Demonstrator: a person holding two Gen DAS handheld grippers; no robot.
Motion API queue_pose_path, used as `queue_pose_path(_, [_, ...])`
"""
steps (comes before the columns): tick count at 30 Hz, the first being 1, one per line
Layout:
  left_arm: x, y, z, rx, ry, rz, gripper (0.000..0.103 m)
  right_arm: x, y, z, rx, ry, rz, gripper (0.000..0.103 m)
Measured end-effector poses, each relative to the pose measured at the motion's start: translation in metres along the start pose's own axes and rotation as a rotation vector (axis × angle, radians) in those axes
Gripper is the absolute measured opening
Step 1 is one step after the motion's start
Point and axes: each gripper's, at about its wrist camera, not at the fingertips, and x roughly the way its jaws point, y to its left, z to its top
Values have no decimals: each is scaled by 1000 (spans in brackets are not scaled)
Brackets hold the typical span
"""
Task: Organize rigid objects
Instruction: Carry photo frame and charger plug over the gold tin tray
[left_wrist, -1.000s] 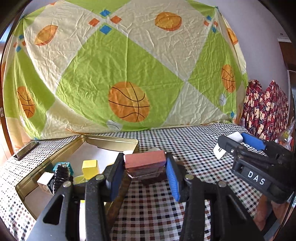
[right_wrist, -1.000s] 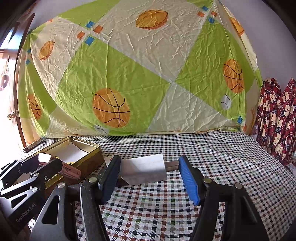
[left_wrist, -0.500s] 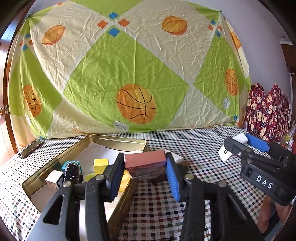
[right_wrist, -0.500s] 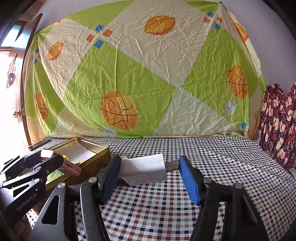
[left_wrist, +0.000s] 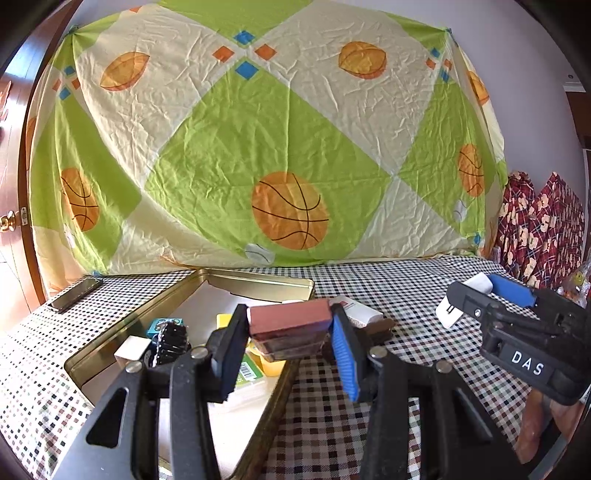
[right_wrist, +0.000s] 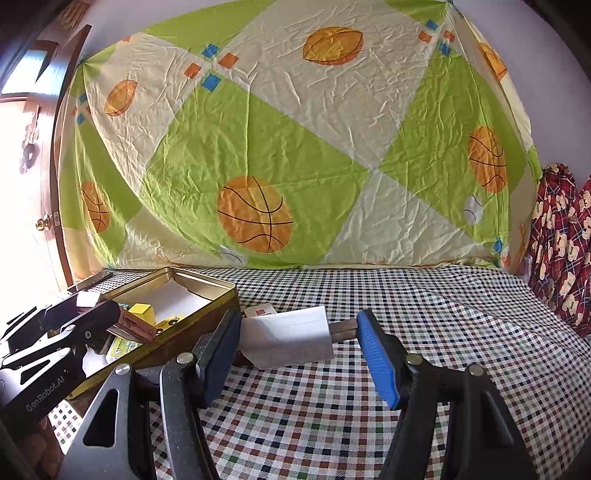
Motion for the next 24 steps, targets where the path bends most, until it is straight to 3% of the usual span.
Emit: queue_pose_path(24, [-7,31,-3,-44,13,9,43,5,59,-3,-35,16,114,66])
